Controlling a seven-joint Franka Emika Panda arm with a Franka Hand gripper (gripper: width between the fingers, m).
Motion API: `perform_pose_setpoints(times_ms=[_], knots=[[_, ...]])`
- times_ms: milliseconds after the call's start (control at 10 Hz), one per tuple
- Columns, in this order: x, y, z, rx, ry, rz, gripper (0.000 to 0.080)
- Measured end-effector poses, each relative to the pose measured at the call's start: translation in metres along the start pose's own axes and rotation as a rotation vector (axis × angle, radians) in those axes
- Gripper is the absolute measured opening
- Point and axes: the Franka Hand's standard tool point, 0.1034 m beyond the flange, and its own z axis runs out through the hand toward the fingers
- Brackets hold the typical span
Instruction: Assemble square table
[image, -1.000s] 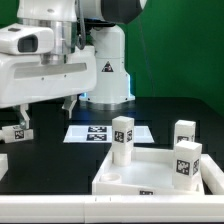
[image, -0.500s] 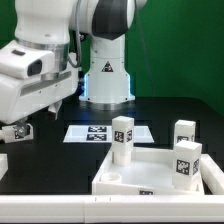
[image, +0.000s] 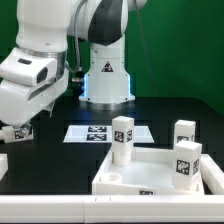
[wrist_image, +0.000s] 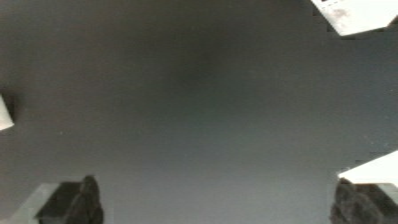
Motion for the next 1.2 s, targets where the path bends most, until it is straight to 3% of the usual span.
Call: perform_pose_setpoints(times_ms=[300,400,800,1000,1100,1200], knots=[[-0.061,-0.04,0.032,0.012,0.003,-0.108,0.0649],[-0.066,-0.049,0.041,0.033,0.006,-0.093,0.0649],[-0.063,-0.046,0.04,0.03,0.003,-0.09,0.0649],[-0.076,-0.052,0.054,0.054,-0.007,-0.092,0.0649],[-0.084,-0.042,0.05,0.062,-0.007,-0.083,0.0649],[-0.093,-0.033,0.048,0.054,-0.011,-0.085,0.0649]])
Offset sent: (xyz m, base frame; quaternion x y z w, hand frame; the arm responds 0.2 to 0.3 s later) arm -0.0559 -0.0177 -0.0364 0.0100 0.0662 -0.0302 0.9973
